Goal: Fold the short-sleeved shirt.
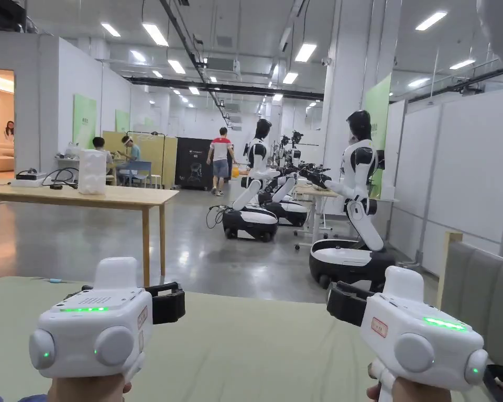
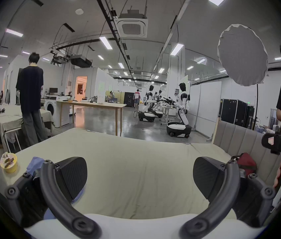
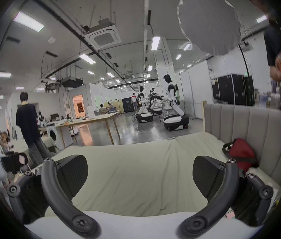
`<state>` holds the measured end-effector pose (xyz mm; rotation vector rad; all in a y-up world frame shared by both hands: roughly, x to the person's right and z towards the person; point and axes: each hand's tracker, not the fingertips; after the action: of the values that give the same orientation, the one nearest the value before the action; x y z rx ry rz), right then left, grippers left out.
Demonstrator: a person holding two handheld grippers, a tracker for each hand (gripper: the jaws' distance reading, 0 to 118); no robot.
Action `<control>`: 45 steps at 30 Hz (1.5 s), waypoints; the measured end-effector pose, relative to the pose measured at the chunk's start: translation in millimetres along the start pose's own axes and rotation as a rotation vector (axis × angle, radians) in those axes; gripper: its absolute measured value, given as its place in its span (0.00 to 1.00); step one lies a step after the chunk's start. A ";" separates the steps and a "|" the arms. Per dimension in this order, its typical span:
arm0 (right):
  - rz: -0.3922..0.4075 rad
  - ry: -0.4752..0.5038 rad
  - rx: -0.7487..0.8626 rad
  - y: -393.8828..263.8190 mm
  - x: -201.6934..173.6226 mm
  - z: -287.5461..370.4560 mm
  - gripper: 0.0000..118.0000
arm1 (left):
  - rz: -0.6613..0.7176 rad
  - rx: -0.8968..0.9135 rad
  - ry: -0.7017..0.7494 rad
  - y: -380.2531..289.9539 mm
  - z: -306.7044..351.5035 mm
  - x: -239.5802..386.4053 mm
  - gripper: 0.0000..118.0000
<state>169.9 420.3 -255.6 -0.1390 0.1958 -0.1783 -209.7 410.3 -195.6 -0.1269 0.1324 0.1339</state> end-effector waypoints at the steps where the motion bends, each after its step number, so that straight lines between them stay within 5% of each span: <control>1: 0.003 -0.003 0.003 2.6 1.9 0.8 1.00 | -0.054 0.003 0.015 2.3 -0.3 1.6 1.00; 2: 0.042 -0.024 0.016 5.4 -0.9 1.9 1.00 | -0.179 0.022 0.055 5.4 -0.7 6.6 1.00; 4: 0.355 -0.042 0.074 11.5 -18.4 2.8 1.00 | -0.504 0.072 0.082 10.4 -2.0 23.0 1.00; 9: 1.469 -0.049 0.170 -32.0 -72.9 7.0 1.00 | -1.640 0.182 0.150 -33.4 -10.5 64.7 1.00; 11: 2.077 -0.081 0.256 -85.8 -66.6 1.4 1.00 | -2.065 0.211 0.159 -75.2 -17.5 67.6 1.00; 12: 2.308 -0.108 0.283 -106.6 -59.3 -4.1 1.00 | -2.201 0.215 0.134 -89.5 -17.2 66.5 1.00; 13: 2.448 -0.151 0.228 -123.8 -48.1 -11.1 1.00 | -2.283 0.222 0.112 -101.9 -17.0 66.0 1.00; 14: 2.419 -0.141 0.145 -130.0 -46.3 -14.5 1.00 | -2.267 0.165 0.106 -110.2 -11.3 63.9 1.00; 16: 2.071 -0.137 0.058 -111.9 -53.6 -13.0 1.00 | -2.079 0.137 0.069 -104.1 -8.7 66.3 1.00; 18: 1.630 -0.148 0.072 -78.7 -50.5 -8.0 1.00 | -1.602 0.119 0.100 -69.8 -9.1 67.5 1.00; 20: 1.065 -0.121 0.002 -37.5 -46.5 -2.3 1.00 | -0.938 0.078 0.066 -26.4 -6.4 55.2 1.00; 22: 0.554 -0.067 -0.001 -9.5 -29.6 4.8 1.00 | -0.436 0.062 -0.009 3.2 8.4 40.2 1.00; 24: 0.198 -0.008 -0.005 -3.7 -12.8 11.4 1.00 | -0.144 0.089 -0.093 5.8 13.5 26.6 1.00; 25: 0.127 0.000 0.006 -5.8 -15.2 21.5 1.00 | -0.087 0.118 -0.082 1.4 16.7 27.4 1.00; 30: 0.203 -0.017 0.018 -34.7 -16.9 12.4 1.00 | -0.188 0.115 -0.031 -19.9 -0.4 34.3 1.00; 41: 0.246 -0.032 0.045 -29.4 -24.6 7.3 0.99 | -0.137 0.058 0.032 -19.3 -3.0 31.1 0.98; 42: 0.241 -0.031 0.028 -29.1 -25.7 7.4 0.77 | -0.148 0.052 0.011 -20.8 0.7 32.3 0.78; 43: 0.243 -0.038 0.024 -30.2 -27.7 8.6 0.27 | -0.162 0.050 -0.012 -22.7 3.8 33.1 0.37; 44: 0.250 -0.056 0.049 -32.2 -30.6 9.4 0.01 | -0.200 0.064 0.031 -24.9 5.5 38.0 0.00; 45: 0.286 -0.130 0.053 -33.1 -30.2 9.2 0.00 | -0.239 0.061 0.088 -26.6 4.3 43.1 0.00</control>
<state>137.2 394.8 -236.1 -0.0686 0.0793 0.1101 -163.0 390.1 -194.3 -0.0867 0.2075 -0.1144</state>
